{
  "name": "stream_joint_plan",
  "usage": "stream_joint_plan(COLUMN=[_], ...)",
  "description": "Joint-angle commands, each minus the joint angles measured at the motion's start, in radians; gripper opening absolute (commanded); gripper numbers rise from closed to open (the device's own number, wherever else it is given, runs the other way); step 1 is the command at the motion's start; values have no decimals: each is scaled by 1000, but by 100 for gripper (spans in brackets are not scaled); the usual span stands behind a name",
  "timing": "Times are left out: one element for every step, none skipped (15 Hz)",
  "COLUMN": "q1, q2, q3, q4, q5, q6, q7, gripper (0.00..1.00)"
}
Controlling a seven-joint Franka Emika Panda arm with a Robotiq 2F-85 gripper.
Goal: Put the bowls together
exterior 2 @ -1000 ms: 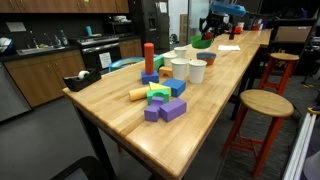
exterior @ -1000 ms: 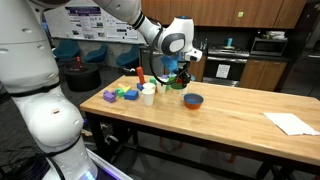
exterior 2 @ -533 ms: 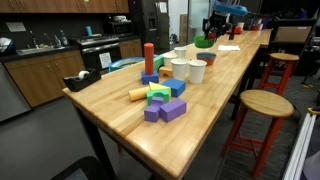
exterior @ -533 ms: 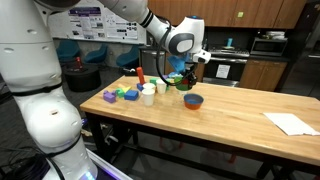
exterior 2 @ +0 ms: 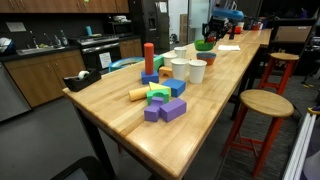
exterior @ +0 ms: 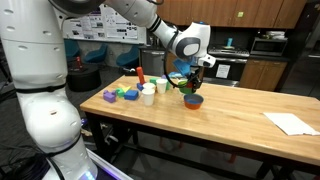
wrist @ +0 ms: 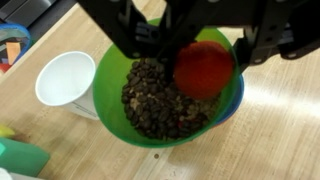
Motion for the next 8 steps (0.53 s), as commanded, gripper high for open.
stream_joint_plan(q1=[-27, -33, -40, -47, -53, -59, -63, -67], q2=[33, 40, 47, 55, 63, 72, 81, 91], q3=[-2, -3, -2, -2, -1, 0, 2, 4], q4=[52, 55, 57, 60, 63, 65, 68, 70], q5=[39, 45, 53, 64, 78, 89, 100, 112], q6=[-42, -42, -43, -47, -51, -53, -55, -57], q7=[-21, -26, -29, -33, -41, -47, -56, -62], gripper=[27, 27, 27, 27, 27, 27, 27, 27])
